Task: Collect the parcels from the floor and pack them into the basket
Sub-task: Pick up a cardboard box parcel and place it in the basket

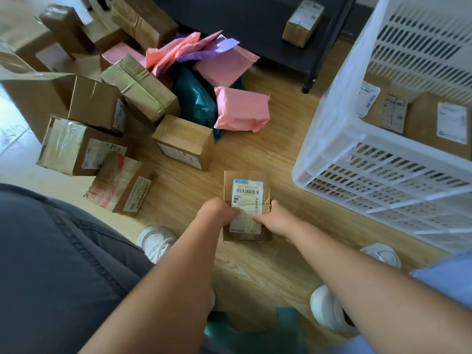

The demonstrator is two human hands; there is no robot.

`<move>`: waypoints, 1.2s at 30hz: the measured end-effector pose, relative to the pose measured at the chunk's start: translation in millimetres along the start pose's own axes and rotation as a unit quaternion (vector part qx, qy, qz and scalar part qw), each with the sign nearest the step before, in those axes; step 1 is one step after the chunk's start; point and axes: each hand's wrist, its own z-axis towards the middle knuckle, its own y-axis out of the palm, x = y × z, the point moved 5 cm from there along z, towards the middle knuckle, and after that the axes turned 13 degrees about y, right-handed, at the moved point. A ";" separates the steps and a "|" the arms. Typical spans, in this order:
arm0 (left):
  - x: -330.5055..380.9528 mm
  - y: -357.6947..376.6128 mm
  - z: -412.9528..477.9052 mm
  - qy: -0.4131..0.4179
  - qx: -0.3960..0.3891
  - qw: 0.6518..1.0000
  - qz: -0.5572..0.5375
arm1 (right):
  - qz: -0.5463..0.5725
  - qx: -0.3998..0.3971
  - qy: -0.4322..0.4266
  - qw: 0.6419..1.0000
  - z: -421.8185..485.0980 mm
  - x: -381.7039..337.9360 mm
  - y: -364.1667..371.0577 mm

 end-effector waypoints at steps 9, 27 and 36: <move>15.6 -27.5 -14.8 0.000 0.090 0.946 -0.311 | -0.002 0.113 -0.089 0.990 -32.3 -39.1 -42.0; 149.7 -190.1 -120.6 0.204 0.439 0.807 -0.338 | 0.188 0.258 -0.331 0.888 -192.2 -130.8 -175.0; 275.9 -195.1 -148.3 0.346 0.378 0.811 -0.282 | 0.186 0.282 -0.326 0.883 -231.6 -90.0 -292.6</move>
